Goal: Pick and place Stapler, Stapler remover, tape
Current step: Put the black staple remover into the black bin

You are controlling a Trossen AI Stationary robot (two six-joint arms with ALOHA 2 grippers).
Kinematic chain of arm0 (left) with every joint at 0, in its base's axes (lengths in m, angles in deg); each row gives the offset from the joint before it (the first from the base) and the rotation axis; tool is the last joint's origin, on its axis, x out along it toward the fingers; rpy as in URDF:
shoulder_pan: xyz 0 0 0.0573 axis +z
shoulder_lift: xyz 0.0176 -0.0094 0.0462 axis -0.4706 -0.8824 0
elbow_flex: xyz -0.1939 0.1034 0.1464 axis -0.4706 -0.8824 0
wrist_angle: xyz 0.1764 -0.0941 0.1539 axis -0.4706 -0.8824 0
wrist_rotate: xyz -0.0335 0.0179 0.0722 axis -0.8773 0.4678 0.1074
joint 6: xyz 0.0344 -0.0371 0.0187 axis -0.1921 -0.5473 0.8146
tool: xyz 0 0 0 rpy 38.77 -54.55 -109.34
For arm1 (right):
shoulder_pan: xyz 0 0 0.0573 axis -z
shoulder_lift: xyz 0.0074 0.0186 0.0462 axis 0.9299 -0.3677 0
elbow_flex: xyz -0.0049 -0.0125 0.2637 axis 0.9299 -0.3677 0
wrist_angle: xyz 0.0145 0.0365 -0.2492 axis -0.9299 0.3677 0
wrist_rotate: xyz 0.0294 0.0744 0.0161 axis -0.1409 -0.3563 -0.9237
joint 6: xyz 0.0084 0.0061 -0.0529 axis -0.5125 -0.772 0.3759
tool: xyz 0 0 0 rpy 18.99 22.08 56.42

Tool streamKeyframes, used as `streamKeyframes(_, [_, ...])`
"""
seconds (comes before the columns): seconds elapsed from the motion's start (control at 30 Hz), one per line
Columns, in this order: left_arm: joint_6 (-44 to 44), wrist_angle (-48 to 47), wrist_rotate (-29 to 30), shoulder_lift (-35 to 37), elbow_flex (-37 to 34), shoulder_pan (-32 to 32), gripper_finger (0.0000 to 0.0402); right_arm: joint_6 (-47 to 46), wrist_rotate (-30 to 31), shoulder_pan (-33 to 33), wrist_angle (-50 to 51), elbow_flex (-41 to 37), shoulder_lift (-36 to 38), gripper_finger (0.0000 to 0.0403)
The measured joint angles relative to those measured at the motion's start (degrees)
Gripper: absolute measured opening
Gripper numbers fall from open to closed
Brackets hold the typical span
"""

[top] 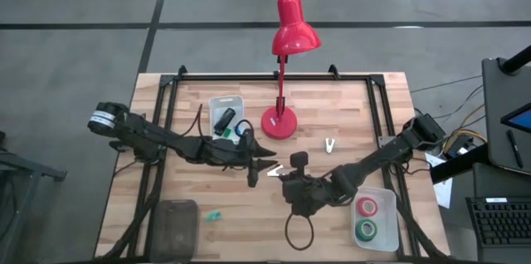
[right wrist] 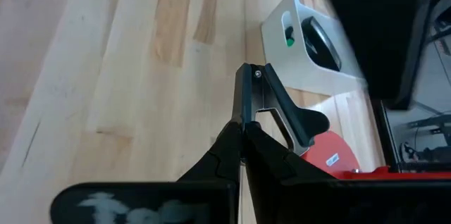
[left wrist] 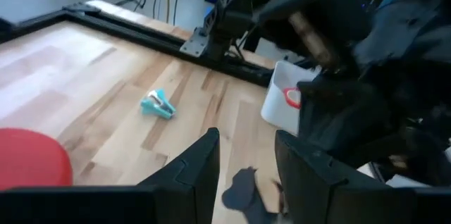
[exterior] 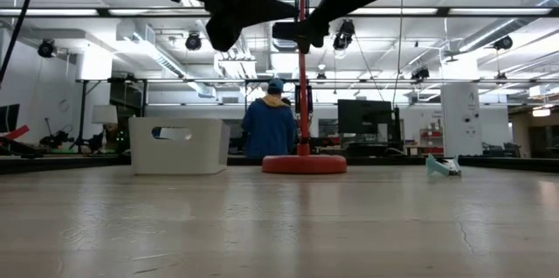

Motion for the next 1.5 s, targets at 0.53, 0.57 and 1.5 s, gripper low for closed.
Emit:
streamKeyframes(0.53, [-0.6,-0.3,-0.4,-2.3,1.2,0.1,0.014,2.8,3.0,0.0,-1.6,0.0,0.0,0.0008])
streamKeyframes(0.57, [-0.6,-0.3,-0.4,-2.3,1.2,0.1,0.014,3.0,3.0,0.0,-1.8,0.0,0.0,0.0008])
streamKeyframes(1.5, [1.1,-0.7,-1.2,-2.4,1.3,0.3,0.0012,5.8,4.4,0.2,-5.7,0.0,0.0,0.0008])
